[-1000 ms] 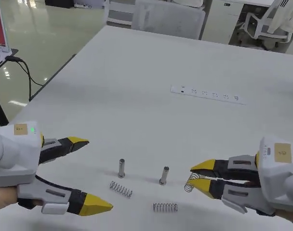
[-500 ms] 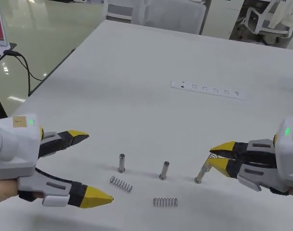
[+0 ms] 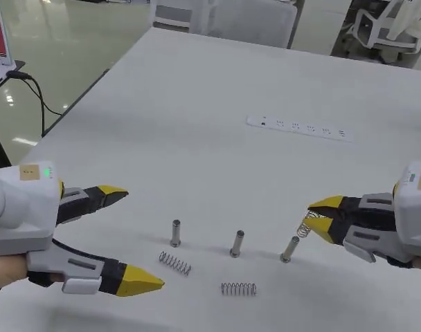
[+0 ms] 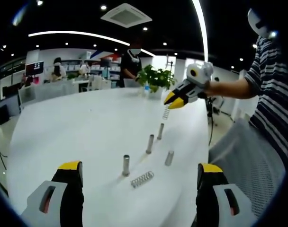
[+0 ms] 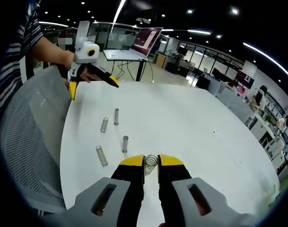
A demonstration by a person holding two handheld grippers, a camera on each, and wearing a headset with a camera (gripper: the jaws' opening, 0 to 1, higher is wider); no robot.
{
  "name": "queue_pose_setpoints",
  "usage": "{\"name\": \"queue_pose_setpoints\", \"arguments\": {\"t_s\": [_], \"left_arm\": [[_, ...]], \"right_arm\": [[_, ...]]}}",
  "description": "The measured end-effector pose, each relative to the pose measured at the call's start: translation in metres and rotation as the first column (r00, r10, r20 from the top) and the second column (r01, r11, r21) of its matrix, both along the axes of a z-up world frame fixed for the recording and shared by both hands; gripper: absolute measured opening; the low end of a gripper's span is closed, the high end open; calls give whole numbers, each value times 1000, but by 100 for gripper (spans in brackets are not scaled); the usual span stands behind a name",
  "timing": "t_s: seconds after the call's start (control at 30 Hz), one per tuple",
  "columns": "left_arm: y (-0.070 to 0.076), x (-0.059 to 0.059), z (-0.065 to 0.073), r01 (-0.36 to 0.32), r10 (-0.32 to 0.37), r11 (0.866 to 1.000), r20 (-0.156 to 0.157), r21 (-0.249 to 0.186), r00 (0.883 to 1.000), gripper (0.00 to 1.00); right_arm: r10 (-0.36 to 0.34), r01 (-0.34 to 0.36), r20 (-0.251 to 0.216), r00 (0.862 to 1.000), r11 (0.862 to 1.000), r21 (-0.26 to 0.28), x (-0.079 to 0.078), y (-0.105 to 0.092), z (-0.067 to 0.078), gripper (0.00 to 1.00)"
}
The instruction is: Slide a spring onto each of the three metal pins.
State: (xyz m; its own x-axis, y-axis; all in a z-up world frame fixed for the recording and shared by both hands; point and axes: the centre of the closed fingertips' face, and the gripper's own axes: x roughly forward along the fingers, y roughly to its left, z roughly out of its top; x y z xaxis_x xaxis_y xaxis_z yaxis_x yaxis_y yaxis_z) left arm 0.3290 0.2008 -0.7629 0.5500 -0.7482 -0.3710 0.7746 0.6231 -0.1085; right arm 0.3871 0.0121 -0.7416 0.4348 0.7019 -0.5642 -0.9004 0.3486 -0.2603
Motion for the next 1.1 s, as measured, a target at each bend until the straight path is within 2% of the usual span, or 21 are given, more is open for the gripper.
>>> {"name": "queue_pose_setpoints", "arguments": {"t_s": [0.7, 1.1], "left_arm": [[4, 1, 0, -13, 13, 1000, -3, 3, 1000, 98], [4, -1, 0, -15, 15, 1000, -5, 6, 1000, 98]], "right_arm": [[2, -2, -29, 1000, 1000, -19, 3, 2, -14, 7], [-13, 12, -42, 999, 1000, -6, 4, 0, -19, 7]]}}
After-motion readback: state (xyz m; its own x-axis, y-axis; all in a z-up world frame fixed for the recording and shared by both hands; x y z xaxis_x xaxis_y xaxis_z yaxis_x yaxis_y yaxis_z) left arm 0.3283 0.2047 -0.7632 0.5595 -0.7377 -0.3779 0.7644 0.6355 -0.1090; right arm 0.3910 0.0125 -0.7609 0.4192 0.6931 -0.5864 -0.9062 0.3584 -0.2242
